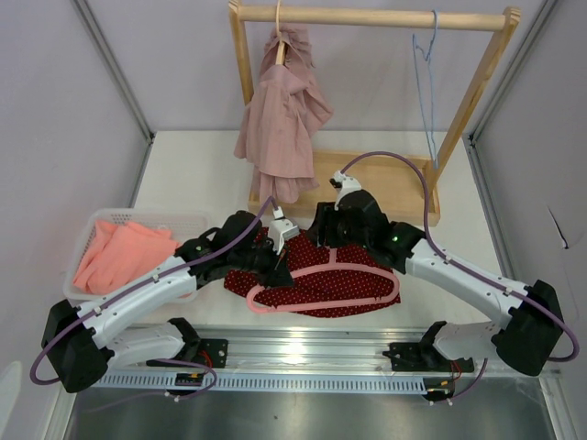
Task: Place the skirt on the hanger
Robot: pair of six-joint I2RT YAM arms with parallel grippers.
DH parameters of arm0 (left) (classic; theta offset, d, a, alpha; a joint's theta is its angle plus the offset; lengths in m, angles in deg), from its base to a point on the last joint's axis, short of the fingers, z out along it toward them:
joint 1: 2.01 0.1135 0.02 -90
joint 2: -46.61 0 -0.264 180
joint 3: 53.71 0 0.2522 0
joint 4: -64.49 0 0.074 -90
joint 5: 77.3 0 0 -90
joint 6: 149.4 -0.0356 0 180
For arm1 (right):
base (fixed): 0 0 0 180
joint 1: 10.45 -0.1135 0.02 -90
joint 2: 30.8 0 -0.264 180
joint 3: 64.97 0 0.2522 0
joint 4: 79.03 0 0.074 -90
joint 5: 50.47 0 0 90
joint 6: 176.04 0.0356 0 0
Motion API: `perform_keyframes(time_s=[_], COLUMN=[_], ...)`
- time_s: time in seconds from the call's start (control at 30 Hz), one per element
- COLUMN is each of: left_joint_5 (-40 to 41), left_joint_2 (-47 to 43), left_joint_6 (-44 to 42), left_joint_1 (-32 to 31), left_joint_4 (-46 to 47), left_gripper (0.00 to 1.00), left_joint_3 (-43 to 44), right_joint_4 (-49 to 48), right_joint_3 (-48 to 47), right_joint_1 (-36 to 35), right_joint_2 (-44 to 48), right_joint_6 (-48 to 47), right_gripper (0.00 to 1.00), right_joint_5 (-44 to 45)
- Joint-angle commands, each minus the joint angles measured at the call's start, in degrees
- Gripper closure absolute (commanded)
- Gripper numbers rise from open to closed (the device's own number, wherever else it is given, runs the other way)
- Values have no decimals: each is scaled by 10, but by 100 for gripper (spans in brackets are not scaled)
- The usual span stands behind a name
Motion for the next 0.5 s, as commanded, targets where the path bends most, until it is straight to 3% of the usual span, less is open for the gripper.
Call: perform_keyframes(time_s=[0.0, 0.27, 0.33, 0.47], left_joint_5=[9, 19, 21, 19], left_joint_2=[-1, -9, -9, 3], left_joint_6=[-21, -22, -20, -23], left_joint_1=[-5, -6, -7, -9], left_joint_4=[-24, -13, -5, 10], left_gripper=[100, 99, 91, 60], left_joint_3=[9, 19, 27, 48], right_joint_4=[-6, 6, 2, 5], right_joint_3=[-32, -29, -28, -23], right_joint_1=[-4, -14, -17, -24], right_joint_2=[-4, 13, 13, 14], right_joint_6=[10, 20, 20, 25], right_gripper=[46, 85, 91, 95], right_joint_5=[32, 58, 55, 58])
